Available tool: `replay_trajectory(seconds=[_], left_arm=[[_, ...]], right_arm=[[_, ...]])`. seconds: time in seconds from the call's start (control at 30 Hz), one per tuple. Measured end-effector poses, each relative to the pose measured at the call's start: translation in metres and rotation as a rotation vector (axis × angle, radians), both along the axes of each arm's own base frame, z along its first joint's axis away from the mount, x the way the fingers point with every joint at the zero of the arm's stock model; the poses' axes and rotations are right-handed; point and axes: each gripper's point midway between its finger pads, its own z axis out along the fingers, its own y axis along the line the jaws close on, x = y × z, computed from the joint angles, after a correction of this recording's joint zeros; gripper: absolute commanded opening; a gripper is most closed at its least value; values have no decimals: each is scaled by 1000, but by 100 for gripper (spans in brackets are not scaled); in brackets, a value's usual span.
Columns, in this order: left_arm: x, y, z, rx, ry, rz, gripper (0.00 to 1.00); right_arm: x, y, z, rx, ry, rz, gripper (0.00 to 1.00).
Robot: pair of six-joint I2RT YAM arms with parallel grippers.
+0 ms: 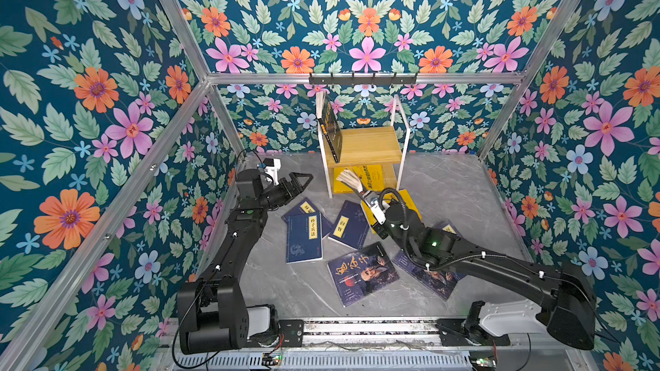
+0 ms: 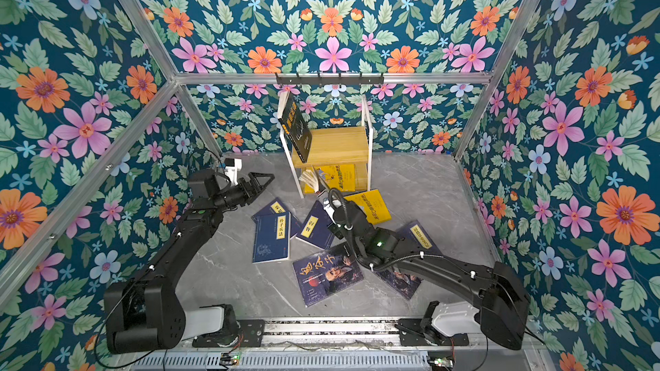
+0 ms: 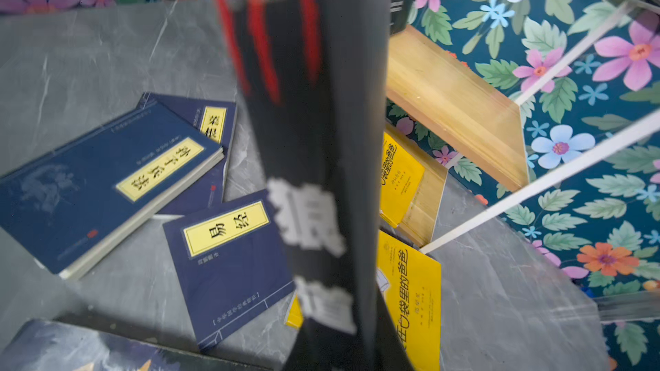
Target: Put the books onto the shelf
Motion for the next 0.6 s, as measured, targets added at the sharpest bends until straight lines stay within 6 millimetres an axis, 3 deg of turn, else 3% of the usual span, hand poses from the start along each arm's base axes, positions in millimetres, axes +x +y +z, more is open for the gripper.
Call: replay_trajectory(seconds=[0.23, 0.4, 0.6], left_arm=[[8, 59, -20, 160, 8, 191, 100], [7, 72, -25, 262, -7, 228, 100], [9, 87, -6, 400, -78, 259, 100]], right_arm=[[12, -14, 54, 265, -57, -48, 0], [41, -23, 99, 432, -115, -120, 0], [91, -19, 131, 540, -168, -215, 0]])
